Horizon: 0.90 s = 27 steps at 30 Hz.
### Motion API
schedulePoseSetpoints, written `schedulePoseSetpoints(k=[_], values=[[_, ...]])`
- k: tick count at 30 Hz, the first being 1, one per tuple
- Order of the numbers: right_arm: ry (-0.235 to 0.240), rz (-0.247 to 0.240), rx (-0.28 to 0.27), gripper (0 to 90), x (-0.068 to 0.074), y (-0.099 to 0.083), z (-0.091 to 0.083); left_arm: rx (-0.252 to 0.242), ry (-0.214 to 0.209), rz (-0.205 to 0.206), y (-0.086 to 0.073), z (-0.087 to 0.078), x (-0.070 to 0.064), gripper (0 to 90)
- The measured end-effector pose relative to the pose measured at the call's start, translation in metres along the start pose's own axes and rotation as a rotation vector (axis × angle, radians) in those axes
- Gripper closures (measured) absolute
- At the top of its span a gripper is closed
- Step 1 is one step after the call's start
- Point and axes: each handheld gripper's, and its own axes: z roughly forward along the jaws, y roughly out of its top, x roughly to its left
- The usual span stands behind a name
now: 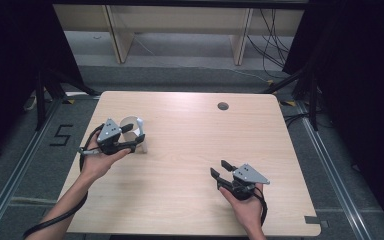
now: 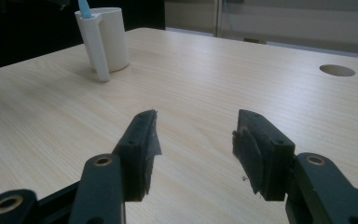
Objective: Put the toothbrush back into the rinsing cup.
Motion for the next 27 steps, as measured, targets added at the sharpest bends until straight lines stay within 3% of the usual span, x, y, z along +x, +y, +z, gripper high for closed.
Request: schedulePoseSetpoints(k=[6,7,14,17,18,19,27], values=[[-0.01,0.004,-0.001,48.8,-0.001,0.0,-0.001,-0.016,0.001,0.054,0.001,-0.016,-0.001,27.9],[-0.014,-0.025,-0.003,48.6,-0.003,0.0,-0.001,-0.026,-0.004,0.051,0.001,-0.019,-0.002,27.5],[-0.003,-0.022,-0.009,48.5,-0.004,-0.001,0.001,-0.04,0.007,0.059,-0.003,-0.042,-0.006,27.1],[-0.006,-0.012,-0.006,48.5,-0.003,-0.001,0.001,-0.043,0.009,0.052,-0.01,-0.05,-0.007,27.1],[-0.022,-0.029,-0.005,48.4,-0.004,-0.001,0.001,-0.05,0.008,0.049,-0.013,-0.052,-0.007,27.2],[-0.008,0.006,0.006,48.4,-0.002,-0.002,0.001,-0.041,0.011,0.046,-0.015,-0.055,-0.007,27.2],[-0.005,-0.025,-0.008,48.3,-0.004,-0.001,0.003,-0.045,0.025,0.042,-0.028,-0.07,-0.011,27.1]])
